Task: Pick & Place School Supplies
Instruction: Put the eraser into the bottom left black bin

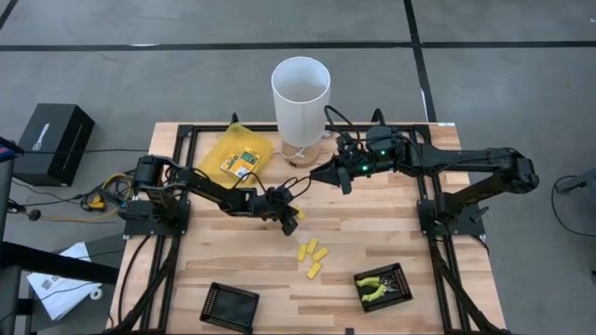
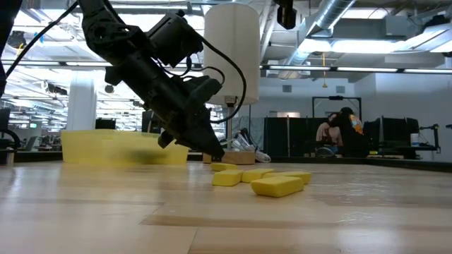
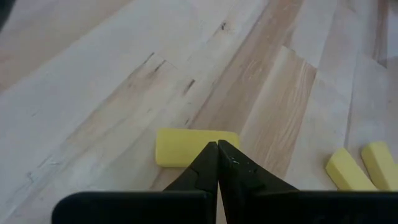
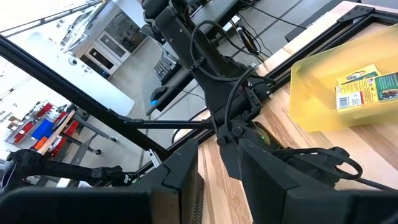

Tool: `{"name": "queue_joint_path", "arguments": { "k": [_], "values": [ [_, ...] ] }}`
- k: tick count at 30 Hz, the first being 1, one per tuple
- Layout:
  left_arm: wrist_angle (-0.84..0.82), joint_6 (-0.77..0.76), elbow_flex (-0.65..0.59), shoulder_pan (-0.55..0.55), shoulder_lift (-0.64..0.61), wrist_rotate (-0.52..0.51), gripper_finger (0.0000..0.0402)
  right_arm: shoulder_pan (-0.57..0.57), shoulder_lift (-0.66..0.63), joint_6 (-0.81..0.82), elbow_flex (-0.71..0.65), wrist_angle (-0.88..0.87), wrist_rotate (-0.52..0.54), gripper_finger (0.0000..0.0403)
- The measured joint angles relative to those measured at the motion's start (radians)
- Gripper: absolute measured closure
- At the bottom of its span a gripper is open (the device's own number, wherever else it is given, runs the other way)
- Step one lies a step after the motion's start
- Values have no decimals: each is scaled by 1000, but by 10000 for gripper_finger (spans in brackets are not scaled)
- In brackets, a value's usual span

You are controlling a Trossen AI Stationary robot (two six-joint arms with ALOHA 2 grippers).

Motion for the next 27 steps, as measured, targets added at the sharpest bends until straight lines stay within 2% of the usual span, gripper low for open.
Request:
{"name": "queue_joint_path", "arguments": {
  "k": [8,27],
  "values": [
    [-49,-45,-1,2,13,8,401,0,0,0,0,1,-18,295],
    [-2,-48,-2,2,-14,43,401,0,0,0,0,6,-21,295]
  ]
}}
